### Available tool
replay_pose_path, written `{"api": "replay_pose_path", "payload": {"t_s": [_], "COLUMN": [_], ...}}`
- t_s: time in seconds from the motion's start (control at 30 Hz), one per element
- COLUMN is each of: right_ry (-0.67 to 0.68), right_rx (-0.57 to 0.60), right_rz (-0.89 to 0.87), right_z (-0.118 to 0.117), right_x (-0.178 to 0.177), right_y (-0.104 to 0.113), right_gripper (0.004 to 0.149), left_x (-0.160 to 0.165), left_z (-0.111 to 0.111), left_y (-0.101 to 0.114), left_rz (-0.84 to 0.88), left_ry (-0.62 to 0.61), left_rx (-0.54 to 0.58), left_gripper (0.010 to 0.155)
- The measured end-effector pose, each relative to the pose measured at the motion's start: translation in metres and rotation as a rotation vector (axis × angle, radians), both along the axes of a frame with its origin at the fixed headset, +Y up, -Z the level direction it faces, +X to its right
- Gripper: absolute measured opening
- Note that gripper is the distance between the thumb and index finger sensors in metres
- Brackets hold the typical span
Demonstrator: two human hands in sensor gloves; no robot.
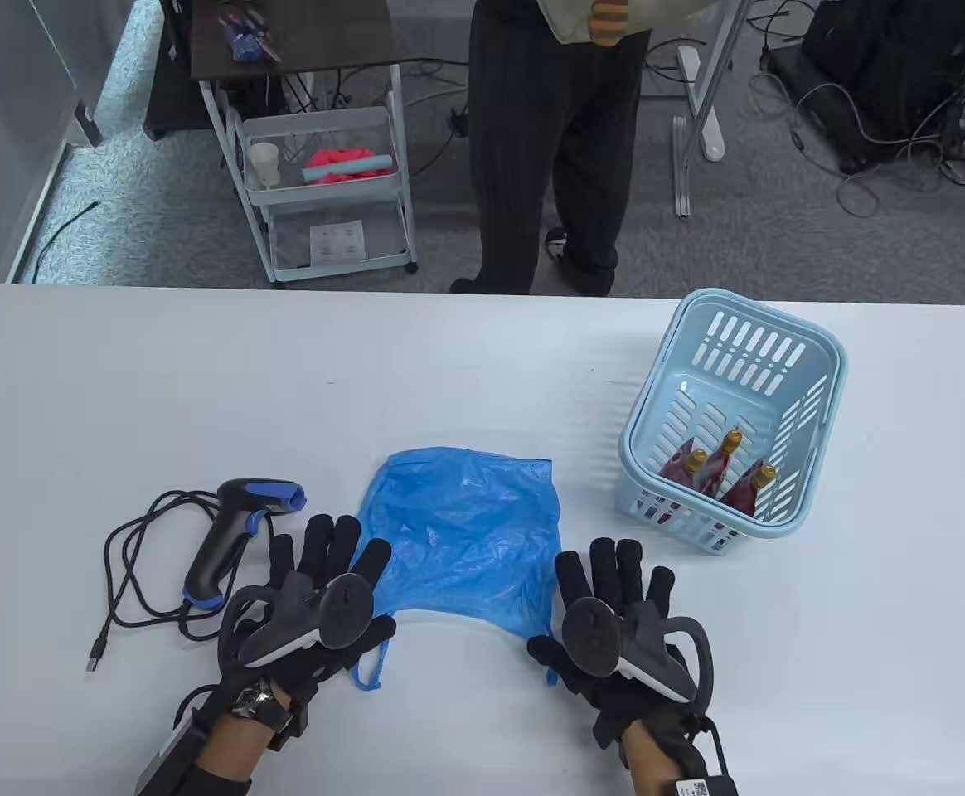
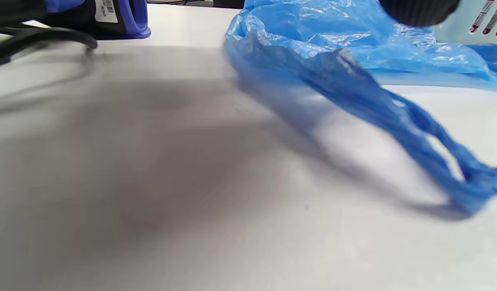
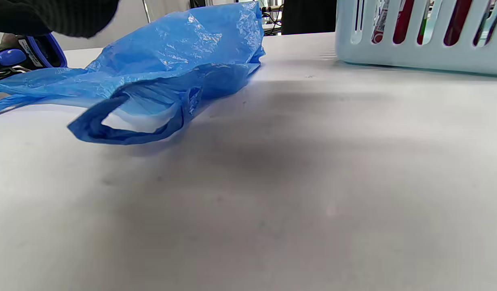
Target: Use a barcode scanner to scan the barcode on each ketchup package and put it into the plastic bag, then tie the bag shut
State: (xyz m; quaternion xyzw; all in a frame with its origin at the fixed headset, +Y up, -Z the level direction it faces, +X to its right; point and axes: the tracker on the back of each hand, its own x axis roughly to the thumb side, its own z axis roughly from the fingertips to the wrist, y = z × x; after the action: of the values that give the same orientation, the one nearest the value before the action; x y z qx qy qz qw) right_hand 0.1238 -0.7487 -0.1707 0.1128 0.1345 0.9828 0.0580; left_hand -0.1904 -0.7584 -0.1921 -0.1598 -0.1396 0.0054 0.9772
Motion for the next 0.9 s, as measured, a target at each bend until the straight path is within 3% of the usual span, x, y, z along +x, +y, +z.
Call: {"api": "replay_pose_path", "payload": {"t_s": [0.9], "right_ry": [-0.01], "right_rx": [0.0], "right_rz": [-0.002], "right_z": [-0.002], "right_x": [0.0033], "right_y": [-0.0008], "right_gripper": [0.093], "left_x": [-0.0031], "left_z": [-0.003], "left_y": [0.0011], "left_rz": [0.013], "left_ry": [0.017], "left_rx": [-0.009], "left_gripper": [0.087]}}
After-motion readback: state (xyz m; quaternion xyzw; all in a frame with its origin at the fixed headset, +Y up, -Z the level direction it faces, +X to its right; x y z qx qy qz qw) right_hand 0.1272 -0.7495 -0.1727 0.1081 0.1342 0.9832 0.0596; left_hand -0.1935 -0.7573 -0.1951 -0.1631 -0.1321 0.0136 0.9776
